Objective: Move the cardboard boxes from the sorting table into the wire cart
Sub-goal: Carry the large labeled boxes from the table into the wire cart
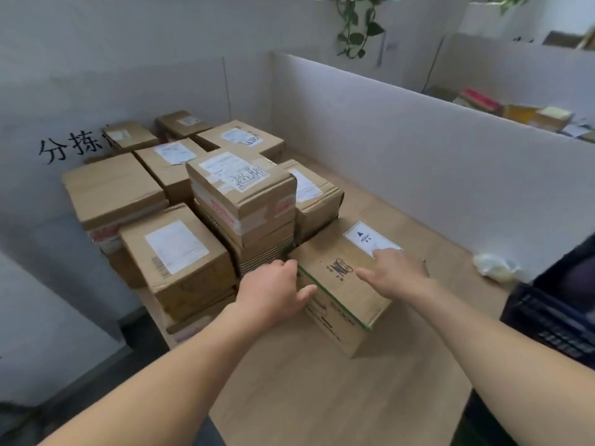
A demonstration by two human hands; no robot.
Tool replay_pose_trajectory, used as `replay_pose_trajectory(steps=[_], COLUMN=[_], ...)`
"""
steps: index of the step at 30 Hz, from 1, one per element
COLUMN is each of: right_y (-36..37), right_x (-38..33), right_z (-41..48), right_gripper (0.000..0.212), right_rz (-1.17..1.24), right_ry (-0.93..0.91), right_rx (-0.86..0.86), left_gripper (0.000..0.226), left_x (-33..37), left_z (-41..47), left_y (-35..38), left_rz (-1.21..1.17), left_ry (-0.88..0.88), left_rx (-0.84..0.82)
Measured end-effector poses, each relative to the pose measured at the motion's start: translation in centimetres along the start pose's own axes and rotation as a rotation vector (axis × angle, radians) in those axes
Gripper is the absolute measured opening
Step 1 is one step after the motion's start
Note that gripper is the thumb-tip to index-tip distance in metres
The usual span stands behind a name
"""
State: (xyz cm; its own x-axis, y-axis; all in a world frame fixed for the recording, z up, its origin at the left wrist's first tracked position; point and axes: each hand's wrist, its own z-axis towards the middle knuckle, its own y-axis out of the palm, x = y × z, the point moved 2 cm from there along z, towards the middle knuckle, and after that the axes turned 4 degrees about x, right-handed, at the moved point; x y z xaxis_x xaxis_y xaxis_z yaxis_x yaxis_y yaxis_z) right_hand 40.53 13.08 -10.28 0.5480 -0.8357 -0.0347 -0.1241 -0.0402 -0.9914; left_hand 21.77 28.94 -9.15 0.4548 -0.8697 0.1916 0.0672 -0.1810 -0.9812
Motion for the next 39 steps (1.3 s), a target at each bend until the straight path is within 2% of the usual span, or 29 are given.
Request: replay_pose_trajectory(steps=[5, 7, 14, 18, 21, 24, 29, 32, 39], right_y=[2.1, 2.7, 3.3, 4.5, 5.3, 5.7, 5.8, 6.3, 8.5], right_x=[3.7, 4.7, 6.2, 5.9, 5.3, 4.3, 1.4, -1.4, -8.1], right_z=[4.0, 5.4, 8.5, 7.4, 5.6, 3.1, -2.5, -6.6, -16.0], right_gripper=[0.039, 0.045, 0.088, 0.134, 0.15, 0.148, 0.133, 0.119, 0.107], right_rz=[0.003, 0.009, 0.166, 0.236, 0.27, 0.291, 0.309, 0.307, 0.337], right_ry=[0.043, 0.028, 0.06, 0.107, 0.111, 0.098, 0.12, 0.12, 0.144], right_rx=[-0.028, -0.021, -0.143, -0.199, -0.219, -0.218, -0.238, -0.235, -0.246], left_gripper=[0.052, 0.05, 0.055, 0.054, 0.053, 0.066, 0.062, 0.069, 0.077], left_x=[2.0, 2.4, 2.6, 2.3, 1.9, 1.2, -1.4, -3.6, -9.3], left_z=[2.4, 2.9, 3.5, 2.1, -0.1, -2.8, -7.7, -11.4, -21.1], left_y=[3.7, 4.8, 7.6, 8.7, 9.8, 10.8, 10.6, 10.2, 9.4], left_rz=[-0.015, -0.032, -0.119, -0.179, -0.24, -0.359, -0.575, -0.714, -0.861], left_ry=[-0.079, -0.108, -0.17, -0.244, -0.293, -0.344, -0.442, -0.509, -0.571], left_rx=[-0.081, -0.093, -0.127, -0.162, -0.173, -0.173, -0.125, -0.093, -0.036])
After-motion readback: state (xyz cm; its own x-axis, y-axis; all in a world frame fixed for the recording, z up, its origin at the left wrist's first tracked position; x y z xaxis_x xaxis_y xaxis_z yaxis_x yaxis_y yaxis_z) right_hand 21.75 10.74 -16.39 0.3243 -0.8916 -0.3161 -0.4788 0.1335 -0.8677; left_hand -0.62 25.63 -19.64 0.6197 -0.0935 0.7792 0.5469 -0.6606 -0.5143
